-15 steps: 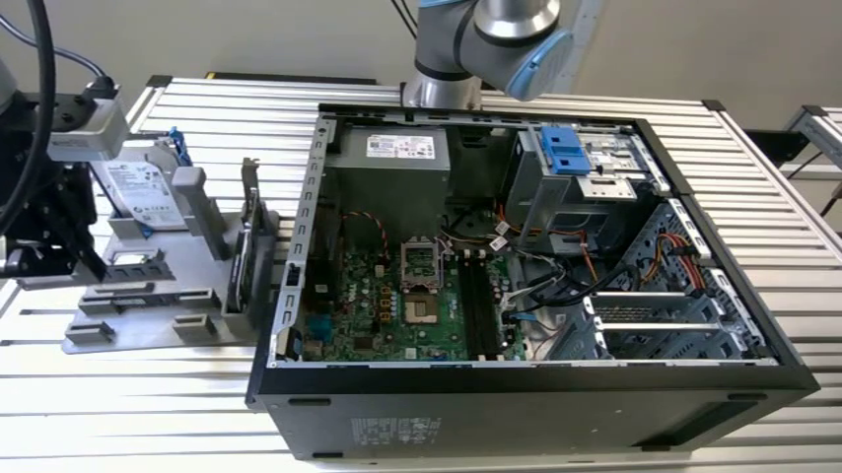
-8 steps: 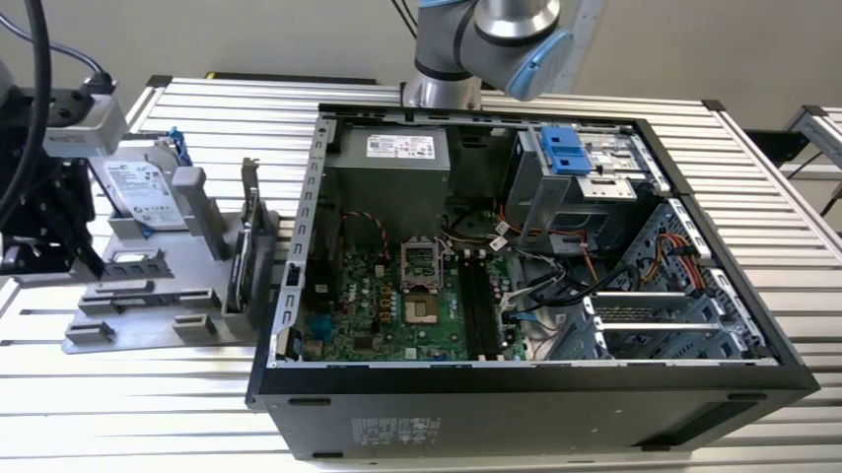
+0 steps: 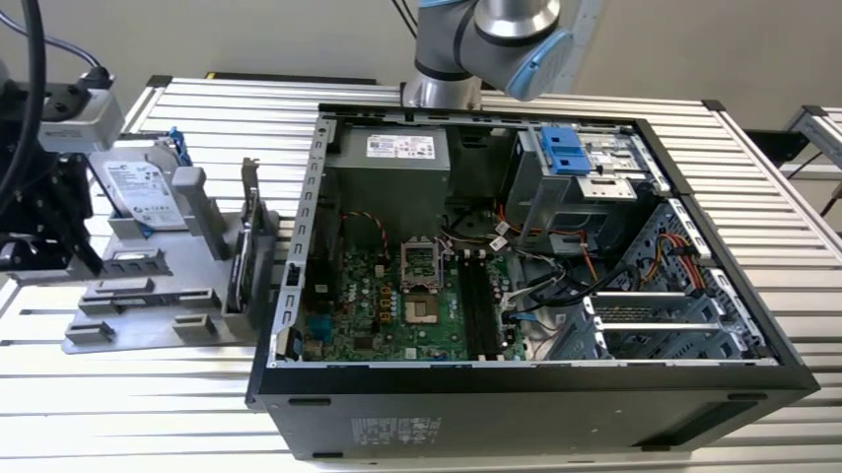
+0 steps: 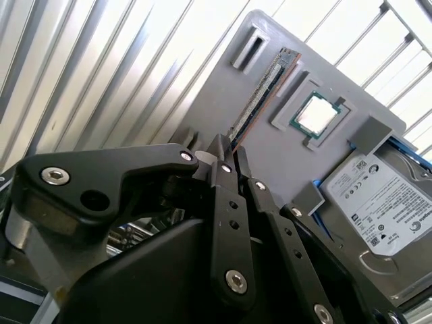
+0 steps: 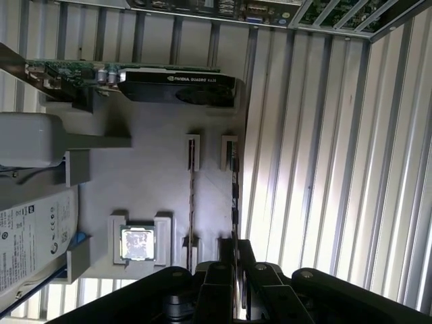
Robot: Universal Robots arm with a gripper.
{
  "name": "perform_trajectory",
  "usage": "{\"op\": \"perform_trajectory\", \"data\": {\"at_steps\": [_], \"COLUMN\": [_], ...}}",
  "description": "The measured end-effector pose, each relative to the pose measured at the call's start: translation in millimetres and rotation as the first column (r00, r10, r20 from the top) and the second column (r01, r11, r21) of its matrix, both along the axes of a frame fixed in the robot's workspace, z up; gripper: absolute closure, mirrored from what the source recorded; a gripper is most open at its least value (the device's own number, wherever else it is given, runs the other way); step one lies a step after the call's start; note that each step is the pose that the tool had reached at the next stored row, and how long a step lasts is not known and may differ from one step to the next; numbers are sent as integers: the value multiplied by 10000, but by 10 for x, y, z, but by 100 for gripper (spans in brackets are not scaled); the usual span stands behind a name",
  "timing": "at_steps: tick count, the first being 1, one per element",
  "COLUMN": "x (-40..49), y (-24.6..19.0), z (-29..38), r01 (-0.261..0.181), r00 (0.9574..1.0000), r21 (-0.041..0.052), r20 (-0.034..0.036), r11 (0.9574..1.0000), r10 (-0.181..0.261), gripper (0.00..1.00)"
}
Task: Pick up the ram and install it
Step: 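Pick up the ram and move it above insertion slot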
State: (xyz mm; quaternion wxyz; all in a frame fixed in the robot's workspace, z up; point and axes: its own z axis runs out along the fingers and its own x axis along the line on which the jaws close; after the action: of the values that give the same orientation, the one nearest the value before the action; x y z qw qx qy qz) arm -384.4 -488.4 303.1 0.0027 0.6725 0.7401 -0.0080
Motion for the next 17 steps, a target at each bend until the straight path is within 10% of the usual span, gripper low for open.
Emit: {"op": "perform_trajectory", "data": {"at_steps": [17], "x": [0], "y": [0], "z": [134], "r01": [12], "r00": [10000], "r21": [1], "r20": [1], "r11": [10000], "r10": [-12], "gripper": [100]}}
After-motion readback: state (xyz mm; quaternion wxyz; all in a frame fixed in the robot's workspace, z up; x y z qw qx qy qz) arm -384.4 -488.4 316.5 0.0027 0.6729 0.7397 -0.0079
